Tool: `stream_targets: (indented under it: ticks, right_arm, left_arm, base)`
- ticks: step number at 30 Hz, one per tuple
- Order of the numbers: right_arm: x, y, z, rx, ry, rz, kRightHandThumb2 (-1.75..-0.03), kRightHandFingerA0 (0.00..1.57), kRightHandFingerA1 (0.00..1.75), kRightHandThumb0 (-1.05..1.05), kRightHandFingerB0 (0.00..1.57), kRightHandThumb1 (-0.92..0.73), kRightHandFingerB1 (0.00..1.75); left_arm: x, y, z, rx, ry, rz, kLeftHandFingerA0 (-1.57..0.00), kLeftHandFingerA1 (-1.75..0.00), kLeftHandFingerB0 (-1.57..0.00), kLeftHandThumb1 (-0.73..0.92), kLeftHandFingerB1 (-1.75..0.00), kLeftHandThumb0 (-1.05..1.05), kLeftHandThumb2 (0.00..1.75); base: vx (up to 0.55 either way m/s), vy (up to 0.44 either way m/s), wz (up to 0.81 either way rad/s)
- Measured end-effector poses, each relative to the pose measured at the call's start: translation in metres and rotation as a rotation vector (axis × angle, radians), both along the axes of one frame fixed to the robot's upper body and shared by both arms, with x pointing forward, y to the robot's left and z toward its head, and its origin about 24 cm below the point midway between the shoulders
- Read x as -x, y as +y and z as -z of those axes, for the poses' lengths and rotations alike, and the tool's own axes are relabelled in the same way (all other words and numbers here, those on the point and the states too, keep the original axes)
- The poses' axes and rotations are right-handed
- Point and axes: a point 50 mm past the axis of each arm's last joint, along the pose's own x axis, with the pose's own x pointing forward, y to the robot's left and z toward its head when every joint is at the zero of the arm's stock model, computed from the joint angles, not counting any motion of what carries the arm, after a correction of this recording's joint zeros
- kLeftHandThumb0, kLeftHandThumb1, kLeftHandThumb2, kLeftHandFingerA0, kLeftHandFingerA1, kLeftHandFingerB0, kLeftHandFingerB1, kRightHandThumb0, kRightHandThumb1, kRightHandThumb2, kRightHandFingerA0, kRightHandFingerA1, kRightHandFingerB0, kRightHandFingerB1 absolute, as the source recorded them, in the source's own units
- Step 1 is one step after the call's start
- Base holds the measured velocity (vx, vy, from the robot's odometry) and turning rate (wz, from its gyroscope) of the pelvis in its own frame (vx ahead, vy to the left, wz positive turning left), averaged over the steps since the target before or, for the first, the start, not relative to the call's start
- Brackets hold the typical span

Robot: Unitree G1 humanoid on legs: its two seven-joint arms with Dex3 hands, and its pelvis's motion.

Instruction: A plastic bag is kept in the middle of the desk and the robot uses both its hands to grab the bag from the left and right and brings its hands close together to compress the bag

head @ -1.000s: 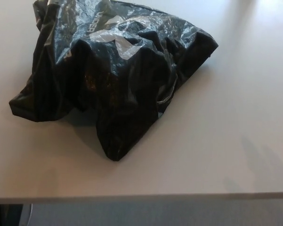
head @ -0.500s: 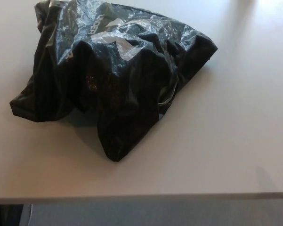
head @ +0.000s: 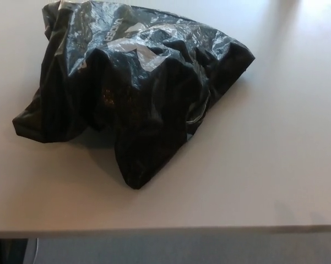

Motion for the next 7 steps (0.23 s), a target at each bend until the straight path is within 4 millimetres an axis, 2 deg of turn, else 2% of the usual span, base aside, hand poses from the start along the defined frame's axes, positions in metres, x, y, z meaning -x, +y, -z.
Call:
stream_targets:
  ticks: [5,6,7]
  right_arm:
    - [-0.0004,0.0082,-0.0005,0.03,-0.023,-0.056,-0.92,0.0,0.07,-0.95,0.0,-0.63,0.01]
    - [-0.0002,0.0094,-0.0006,0.035,-0.027,-0.064,-0.62,0.0,0.05,-0.75,0.0,-0.72,0.0]
    - [-0.0002,0.0097,-0.0007,0.037,-0.028,-0.066,-0.62,0.0,0.05,-0.75,0.0,-0.72,0.0]
  left_arm:
    - [-0.0002,-0.0038,-0.0029,-0.03,-0.045,0.037,0.0,-0.26,0.0,0.64,-0.2,-0.78,0.97]
    - [-0.0004,-0.0045,-0.0034,-0.036,-0.053,0.047,0.0,-0.27,0.0,0.63,-0.2,-0.77,0.97]
    - [-0.0004,-0.0047,-0.0035,-0.038,-0.056,0.05,0.0,-0.27,0.0,0.63,-0.2,-0.77,0.97]
  base:
    - [0.0,0.0,0.0]
    - [0.0,0.0,0.0]
    - [0.0,0.0,0.0]
